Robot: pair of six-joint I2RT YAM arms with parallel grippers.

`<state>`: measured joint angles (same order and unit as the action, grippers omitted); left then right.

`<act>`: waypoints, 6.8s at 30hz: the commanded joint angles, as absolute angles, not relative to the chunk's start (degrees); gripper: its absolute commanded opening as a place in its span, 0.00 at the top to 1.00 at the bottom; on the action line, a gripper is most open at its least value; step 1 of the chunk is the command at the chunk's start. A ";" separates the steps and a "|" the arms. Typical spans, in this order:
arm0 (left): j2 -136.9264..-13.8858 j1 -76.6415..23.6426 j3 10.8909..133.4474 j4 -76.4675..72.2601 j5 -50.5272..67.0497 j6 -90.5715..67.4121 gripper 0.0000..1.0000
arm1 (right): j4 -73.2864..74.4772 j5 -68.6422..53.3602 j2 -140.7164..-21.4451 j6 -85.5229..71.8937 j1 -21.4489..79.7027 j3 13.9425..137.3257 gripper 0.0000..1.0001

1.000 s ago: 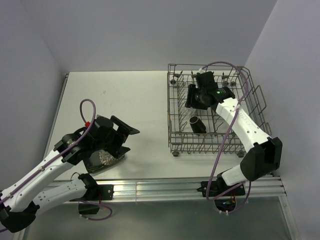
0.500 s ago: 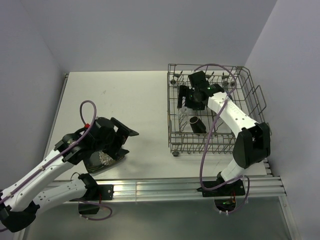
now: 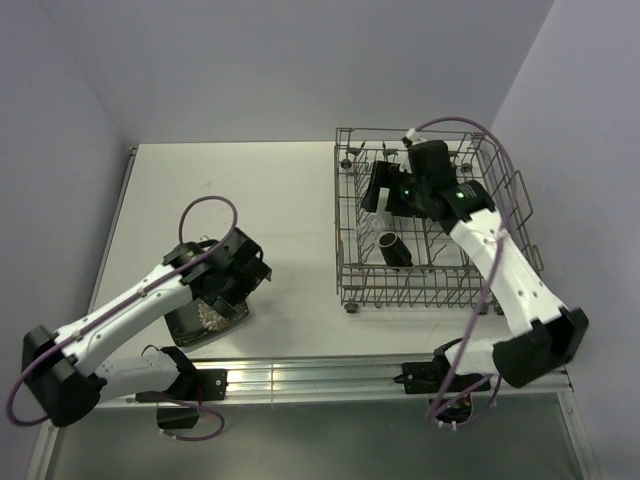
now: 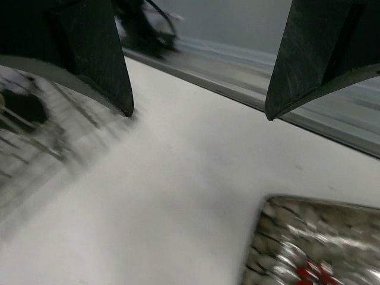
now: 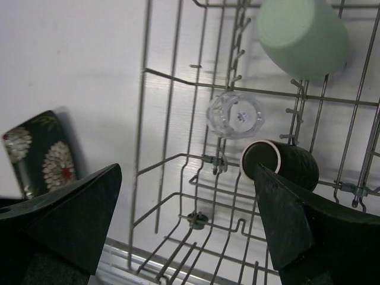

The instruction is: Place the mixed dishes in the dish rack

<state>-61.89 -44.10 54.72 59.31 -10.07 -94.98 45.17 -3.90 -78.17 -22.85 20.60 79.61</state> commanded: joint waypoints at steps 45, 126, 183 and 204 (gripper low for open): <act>-113.82 -32.43 75.50 64.95 -33.31 -50.18 0.08 | 55.20 -8.88 -56.25 -20.13 20.48 76.55 0.00; -74.98 -28.57 107.68 53.47 7.03 -78.04 1.00 | 35.40 8.69 -64.24 -9.30 59.85 82.87 0.01; -64.07 -14.41 89.65 -2.37 19.34 -99.31 1.00 | -26.27 9.84 -70.38 -118.48 47.90 64.42 0.06; -59.24 -14.33 79.46 -4.84 22.41 -100.99 1.00 | -25.06 10.99 -81.47 -113.56 45.70 80.06 1.00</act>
<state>-63.22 -13.82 78.56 4.12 19.09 -99.53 -24.91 8.56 -82.06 -115.94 46.87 75.53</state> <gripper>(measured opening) 0.039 0.198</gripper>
